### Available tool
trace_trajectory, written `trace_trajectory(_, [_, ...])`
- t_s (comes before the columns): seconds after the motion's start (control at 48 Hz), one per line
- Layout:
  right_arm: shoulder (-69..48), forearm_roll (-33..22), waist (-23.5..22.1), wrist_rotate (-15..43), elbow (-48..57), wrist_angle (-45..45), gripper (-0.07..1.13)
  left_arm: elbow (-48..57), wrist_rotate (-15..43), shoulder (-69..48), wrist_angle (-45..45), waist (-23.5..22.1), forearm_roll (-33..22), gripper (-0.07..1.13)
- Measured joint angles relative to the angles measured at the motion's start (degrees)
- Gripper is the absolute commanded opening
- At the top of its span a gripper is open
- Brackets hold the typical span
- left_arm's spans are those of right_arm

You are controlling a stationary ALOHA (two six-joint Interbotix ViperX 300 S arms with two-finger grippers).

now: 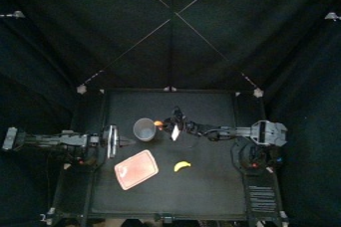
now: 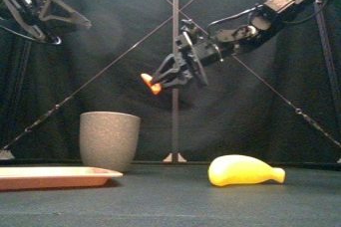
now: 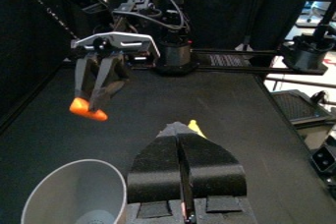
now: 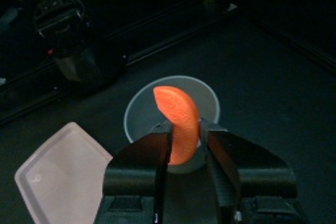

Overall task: Pick the tangerine then place it in the grey bowl
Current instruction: Drop tangerine in the grey bowl and return to neutral

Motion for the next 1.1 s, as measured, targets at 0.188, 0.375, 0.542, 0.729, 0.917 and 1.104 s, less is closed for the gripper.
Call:
trace_trajectory(0.188, [6.2,-0.1,1.0,-0.1,-6.3,-0.2,0.69,0.2,0.0,0.0,0.0,0.1,0.1,0.06])
trace_trajectory(0.375, [9.6,-0.1,1.2,-0.1,-9.5,-0.2,0.78,0.3,0.0,0.0,0.0,0.0,0.1,0.06])
trace_trajectory(0.542, [10.0,-0.1,1.3,0.0,-10.5,-0.2,0.83,0.4,0.0,0.0,-0.1,0.1,0.1,0.06])
trace_trajectory(0.729, [10.0,0.0,1.2,-0.3,-10.4,-0.2,0.84,0.4,0.0,0.0,0.0,0.1,0.1,0.06])
trace_trajectory(0.917, [6.9,-3.7,1.2,-0.4,-5.4,-0.3,0.83,0.4,0.0,0.0,-0.1,0.1,0.1,0.06])
trace_trajectory(1.104, [0.4,-8.6,1.4,0.0,1.8,-0.6,0.83,0.8,0.0,0.0,-0.1,0.1,0.1,0.06])
